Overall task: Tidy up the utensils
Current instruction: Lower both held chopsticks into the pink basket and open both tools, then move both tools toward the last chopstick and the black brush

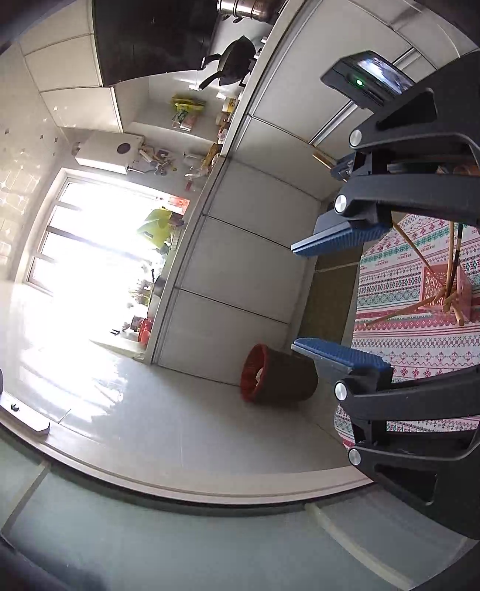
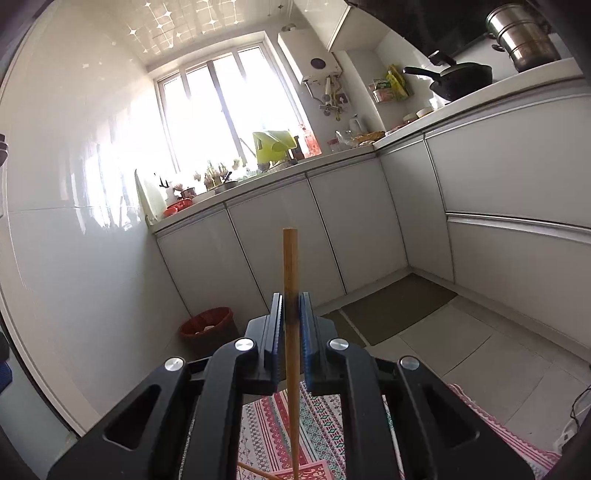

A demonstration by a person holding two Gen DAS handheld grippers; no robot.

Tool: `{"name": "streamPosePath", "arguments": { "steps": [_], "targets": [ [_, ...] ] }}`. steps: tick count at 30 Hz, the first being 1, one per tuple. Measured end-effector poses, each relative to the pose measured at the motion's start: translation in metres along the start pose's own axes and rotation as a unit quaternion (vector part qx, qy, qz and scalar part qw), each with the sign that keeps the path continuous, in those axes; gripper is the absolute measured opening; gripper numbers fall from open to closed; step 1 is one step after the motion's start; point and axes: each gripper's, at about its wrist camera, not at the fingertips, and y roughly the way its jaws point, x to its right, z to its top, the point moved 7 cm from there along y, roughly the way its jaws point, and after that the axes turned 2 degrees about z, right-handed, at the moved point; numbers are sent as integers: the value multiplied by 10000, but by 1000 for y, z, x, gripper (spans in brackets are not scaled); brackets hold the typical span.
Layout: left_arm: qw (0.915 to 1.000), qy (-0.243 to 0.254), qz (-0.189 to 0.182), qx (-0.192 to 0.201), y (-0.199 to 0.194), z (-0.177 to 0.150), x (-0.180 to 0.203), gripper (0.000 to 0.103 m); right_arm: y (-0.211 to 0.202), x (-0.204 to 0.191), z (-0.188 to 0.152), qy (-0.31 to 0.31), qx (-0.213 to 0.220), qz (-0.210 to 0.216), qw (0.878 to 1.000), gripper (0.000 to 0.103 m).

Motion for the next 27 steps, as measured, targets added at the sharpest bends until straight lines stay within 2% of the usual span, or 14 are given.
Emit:
{"name": "streamPosePath", "arguments": {
  "steps": [1, 2, 8, 10, 12, 16, 18, 20, 24, 27],
  "targets": [
    [10000, 32, 40, 15, -1, 0, -2, 44, 0, 0, -7, 3, -83, 11, 10000, 38],
    [9999, 68, 86, 28, -1, 0, -3, 44, -1, 3, -11, 18, -125, 0, 9999, 52],
    [9998, 27, 40, -171, -4, -5, -6, 46, -32, 16, 4, -223, -168, -195, 9994, 67],
    [9998, 58, 43, -182, -6, -7, -1, 54, -43, 21, 11, -302, -182, -264, 9990, 72],
    [9997, 122, 67, -203, -9, -9, 4, 67, -52, 26, 18, -416, -240, -402, 9980, 76],
    [9984, 386, 158, -376, -9, -20, 15, 72, -69, 37, 24, -511, -337, -618, 9962, 87],
    [9977, 470, 225, -434, -12, -27, 17, 81, -78, 43, 25, -597, -417, -764, 9944, 90],
    [9970, 542, 257, -479, -14, -32, 20, 87, -86, 50, 25, -653, -485, -899, 9926, 95],
    [9941, 827, 358, -606, -17, -44, 28, 95, -99, 62, 20, -692, -720, -995, 9900, 96],
    [9921, 969, 303, -743, -19, -52, 34, 96, -106, 68, 17, -712, -833, -1012, 9888, 96]
  ]
}}
